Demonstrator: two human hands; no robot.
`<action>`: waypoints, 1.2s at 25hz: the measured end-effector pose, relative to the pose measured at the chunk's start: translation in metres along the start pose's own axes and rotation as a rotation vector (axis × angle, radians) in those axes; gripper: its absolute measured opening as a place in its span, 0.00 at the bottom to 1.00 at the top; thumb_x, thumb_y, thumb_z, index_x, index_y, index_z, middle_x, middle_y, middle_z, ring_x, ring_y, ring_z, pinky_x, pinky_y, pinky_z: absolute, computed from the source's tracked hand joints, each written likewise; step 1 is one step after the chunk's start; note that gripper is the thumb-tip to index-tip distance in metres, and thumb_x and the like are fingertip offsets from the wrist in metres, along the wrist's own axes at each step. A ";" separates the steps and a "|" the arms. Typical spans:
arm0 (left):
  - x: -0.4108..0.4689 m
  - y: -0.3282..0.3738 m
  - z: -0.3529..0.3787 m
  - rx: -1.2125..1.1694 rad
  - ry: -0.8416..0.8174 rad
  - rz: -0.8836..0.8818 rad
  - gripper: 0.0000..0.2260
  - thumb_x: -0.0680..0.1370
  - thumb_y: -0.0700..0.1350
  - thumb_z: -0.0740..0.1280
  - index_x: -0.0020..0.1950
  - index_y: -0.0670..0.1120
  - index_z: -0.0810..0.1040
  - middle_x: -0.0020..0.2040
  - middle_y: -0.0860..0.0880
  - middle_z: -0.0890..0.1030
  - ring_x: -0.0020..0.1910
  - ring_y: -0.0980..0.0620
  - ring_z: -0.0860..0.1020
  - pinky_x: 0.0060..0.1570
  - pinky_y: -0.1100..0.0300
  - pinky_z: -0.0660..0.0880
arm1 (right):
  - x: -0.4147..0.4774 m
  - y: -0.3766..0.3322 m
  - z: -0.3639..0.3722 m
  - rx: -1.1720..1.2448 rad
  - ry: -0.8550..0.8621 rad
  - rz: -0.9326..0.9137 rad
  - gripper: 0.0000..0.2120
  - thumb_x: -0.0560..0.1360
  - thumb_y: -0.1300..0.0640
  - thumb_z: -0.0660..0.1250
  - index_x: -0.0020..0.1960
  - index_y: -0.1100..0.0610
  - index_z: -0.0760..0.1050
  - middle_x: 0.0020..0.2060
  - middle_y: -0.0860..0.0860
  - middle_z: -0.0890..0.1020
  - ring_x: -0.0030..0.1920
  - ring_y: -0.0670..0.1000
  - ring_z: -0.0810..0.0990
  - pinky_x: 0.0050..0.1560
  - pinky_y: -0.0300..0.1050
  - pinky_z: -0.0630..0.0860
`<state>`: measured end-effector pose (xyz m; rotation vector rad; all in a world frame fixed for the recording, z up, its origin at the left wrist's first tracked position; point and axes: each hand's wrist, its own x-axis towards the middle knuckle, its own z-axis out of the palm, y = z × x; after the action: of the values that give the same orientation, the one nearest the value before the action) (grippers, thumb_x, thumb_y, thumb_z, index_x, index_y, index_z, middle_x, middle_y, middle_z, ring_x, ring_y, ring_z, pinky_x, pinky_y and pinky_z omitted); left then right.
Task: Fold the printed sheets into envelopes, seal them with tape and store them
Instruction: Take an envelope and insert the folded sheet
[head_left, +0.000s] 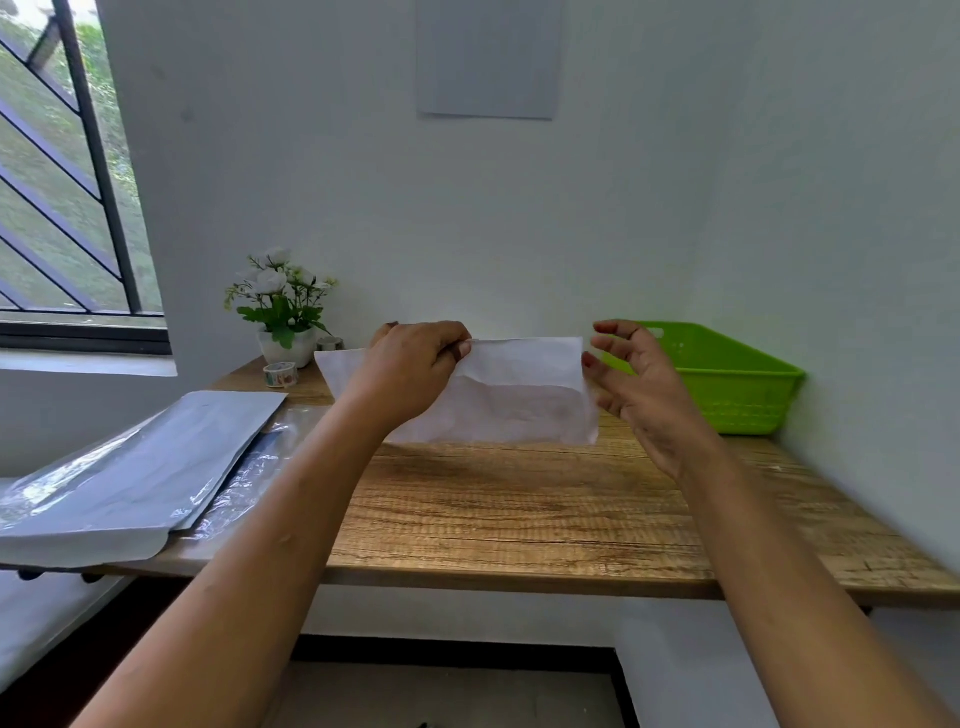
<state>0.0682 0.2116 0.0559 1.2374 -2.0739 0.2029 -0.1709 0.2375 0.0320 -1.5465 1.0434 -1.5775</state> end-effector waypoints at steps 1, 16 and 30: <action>0.001 -0.001 0.000 0.001 0.017 -0.009 0.10 0.81 0.47 0.55 0.45 0.50 0.75 0.35 0.54 0.75 0.36 0.50 0.71 0.53 0.50 0.67 | -0.001 0.002 0.001 -0.033 0.014 -0.034 0.10 0.76 0.55 0.67 0.54 0.43 0.74 0.57 0.48 0.75 0.50 0.49 0.77 0.47 0.47 0.74; 0.019 0.014 -0.024 -0.248 0.017 0.009 0.06 0.75 0.51 0.68 0.43 0.51 0.75 0.35 0.58 0.75 0.37 0.54 0.73 0.36 0.61 0.67 | 0.009 -0.023 0.026 0.145 -0.056 -0.076 0.04 0.76 0.61 0.66 0.49 0.57 0.80 0.41 0.50 0.85 0.41 0.47 0.83 0.41 0.41 0.80; 0.044 0.021 -0.026 -1.093 0.511 -0.371 0.20 0.76 0.37 0.65 0.56 0.62 0.64 0.51 0.40 0.81 0.46 0.41 0.81 0.44 0.46 0.79 | 0.001 -0.019 0.039 0.167 -0.193 0.267 0.43 0.69 0.51 0.74 0.75 0.40 0.52 0.65 0.47 0.75 0.61 0.53 0.76 0.54 0.55 0.77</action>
<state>0.0503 0.2039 0.1074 0.7184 -1.1437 -0.6447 -0.1307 0.2417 0.0481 -1.3545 0.9414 -1.2722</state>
